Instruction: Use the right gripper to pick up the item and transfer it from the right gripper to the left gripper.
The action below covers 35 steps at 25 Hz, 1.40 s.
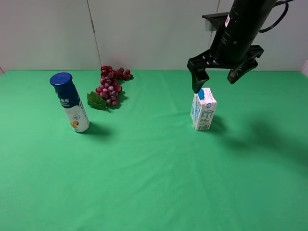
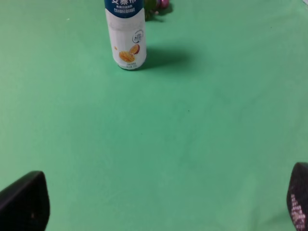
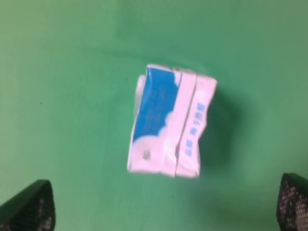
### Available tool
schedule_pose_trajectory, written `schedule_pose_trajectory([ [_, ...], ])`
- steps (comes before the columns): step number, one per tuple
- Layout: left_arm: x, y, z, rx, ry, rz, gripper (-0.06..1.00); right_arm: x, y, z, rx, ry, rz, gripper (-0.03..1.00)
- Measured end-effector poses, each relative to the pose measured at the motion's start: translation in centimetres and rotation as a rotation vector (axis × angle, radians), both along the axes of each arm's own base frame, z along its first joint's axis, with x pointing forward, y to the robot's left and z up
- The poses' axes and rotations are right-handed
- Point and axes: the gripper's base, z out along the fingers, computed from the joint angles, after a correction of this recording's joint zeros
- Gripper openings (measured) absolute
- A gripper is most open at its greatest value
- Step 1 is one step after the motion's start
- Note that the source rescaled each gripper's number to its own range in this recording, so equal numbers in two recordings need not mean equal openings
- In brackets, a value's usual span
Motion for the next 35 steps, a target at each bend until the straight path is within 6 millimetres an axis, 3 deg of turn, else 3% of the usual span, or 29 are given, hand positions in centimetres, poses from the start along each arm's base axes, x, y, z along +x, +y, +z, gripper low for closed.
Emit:
schedule_pose_trajectory([
  [9,0.0,0.0,0.0,0.001,0.001,0.001,1.0,2.5,0.6,-2.6,-0.07,0.016,-0.024,1.0],
  [22,0.0,0.0,0.0,0.001,0.001,0.001,1.0,3.8,1.2,-8.1,-0.126,0.122,-0.022,1.0],
  [35,0.0,0.0,0.0,0.001,0.001,0.001,1.0,4.0,1.4,-8.5,-0.119,0.12,-0.022,0.98],
])
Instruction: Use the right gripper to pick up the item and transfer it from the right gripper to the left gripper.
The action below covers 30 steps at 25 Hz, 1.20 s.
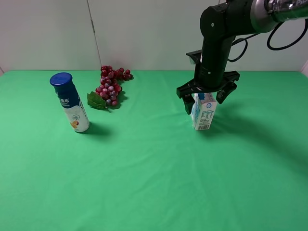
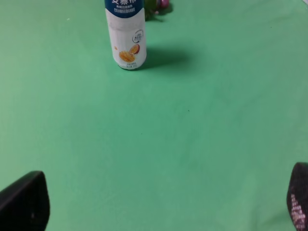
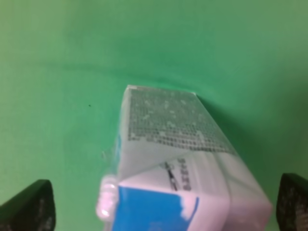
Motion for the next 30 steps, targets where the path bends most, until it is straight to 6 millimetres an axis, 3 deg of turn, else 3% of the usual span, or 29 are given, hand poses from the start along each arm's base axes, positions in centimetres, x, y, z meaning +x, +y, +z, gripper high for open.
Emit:
schedule_pose_trajectory([
  [3,0.0,0.0,0.0,0.0,0.0,0.0,1.0,0.0,0.0,0.0,0.001,0.0,0.0,0.85],
  [9,0.0,0.0,0.0,0.0,0.0,0.0,1.0,0.0,0.0,0.0,0.001,-0.001,0.0,0.43],
  [13,0.0,0.0,0.0,0.0,0.0,0.0,1.0,0.0,0.1,0.0,0.012,0.001,-0.005,0.04],
  [26,0.0,0.0,0.0,-0.001,-0.001,0.0,1.0,0.2,0.2,0.2,0.013,-0.003,-0.005,0.01],
  [30,0.0,0.0,0.0,-0.001,-0.001,0.0,1.0,0.8,0.4,1.8,0.005,-0.014,-0.006,0.01],
])
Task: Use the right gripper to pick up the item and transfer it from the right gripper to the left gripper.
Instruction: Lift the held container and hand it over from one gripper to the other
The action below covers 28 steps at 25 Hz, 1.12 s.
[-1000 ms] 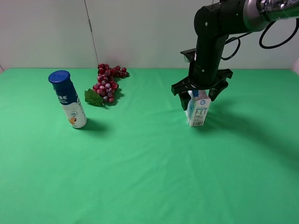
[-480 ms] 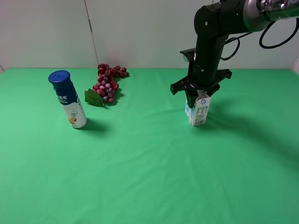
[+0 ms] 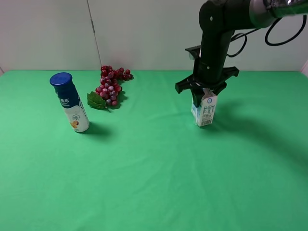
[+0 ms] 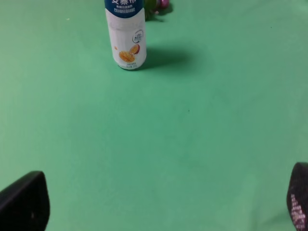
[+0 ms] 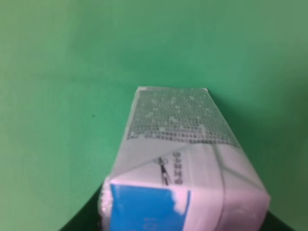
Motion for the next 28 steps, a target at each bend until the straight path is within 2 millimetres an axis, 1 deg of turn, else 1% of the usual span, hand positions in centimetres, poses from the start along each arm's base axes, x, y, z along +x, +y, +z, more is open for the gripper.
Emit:
schedule_pose_trajectory([
  [4,0.0,0.0,0.0,0.0,0.0,0.0,1.0,0.2,0.1,3.0,0.019,-0.044,-0.005,0.01],
  [7,0.0,0.0,0.0,0.0,0.0,0.0,1.0,-0.2,-0.1,5.5,0.028,-0.064,-0.01,0.01],
  [12,0.0,0.0,0.0,0.0,0.0,0.0,1.0,-1.1,-0.3,7.9,0.075,-0.088,-0.014,0.01],
  [17,0.0,0.0,0.0,0.0,0.0,0.0,1.0,-2.6,-0.1,10.8,0.184,-0.112,0.004,0.01],
  [24,0.0,0.0,0.0,0.0,0.0,0.0,1.0,-4.7,-0.2,14.4,0.291,-0.158,0.078,0.01],
  [28,0.0,0.0,0.0,0.001,0.001,0.0,1.0,-5.7,-0.3,15.8,0.326,-0.179,0.135,0.01],
])
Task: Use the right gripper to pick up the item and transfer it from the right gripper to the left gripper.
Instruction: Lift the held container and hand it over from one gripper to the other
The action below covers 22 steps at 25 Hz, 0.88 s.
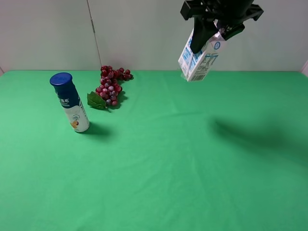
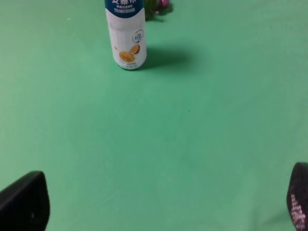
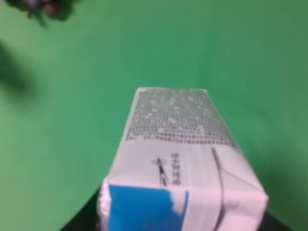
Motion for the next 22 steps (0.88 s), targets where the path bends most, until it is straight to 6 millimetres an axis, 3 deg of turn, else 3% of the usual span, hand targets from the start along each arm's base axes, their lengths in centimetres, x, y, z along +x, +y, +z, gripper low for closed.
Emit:
schedule_pose_trajectory([
  [4,0.0,0.0,0.0,0.0,0.0,0.0,1.0,-1.3,-0.1,0.0,0.042,0.011,0.047,0.01],
  [15,0.0,0.0,0.0,0.0,-0.001,0.0,1.0,-6.5,-1.4,-2.8,0.163,-0.071,0.175,0.01],
  [22,0.0,0.0,0.0,0.0,-0.001,0.0,1.0,-8.0,-1.2,-4.4,0.257,-0.135,0.265,0.01],
])
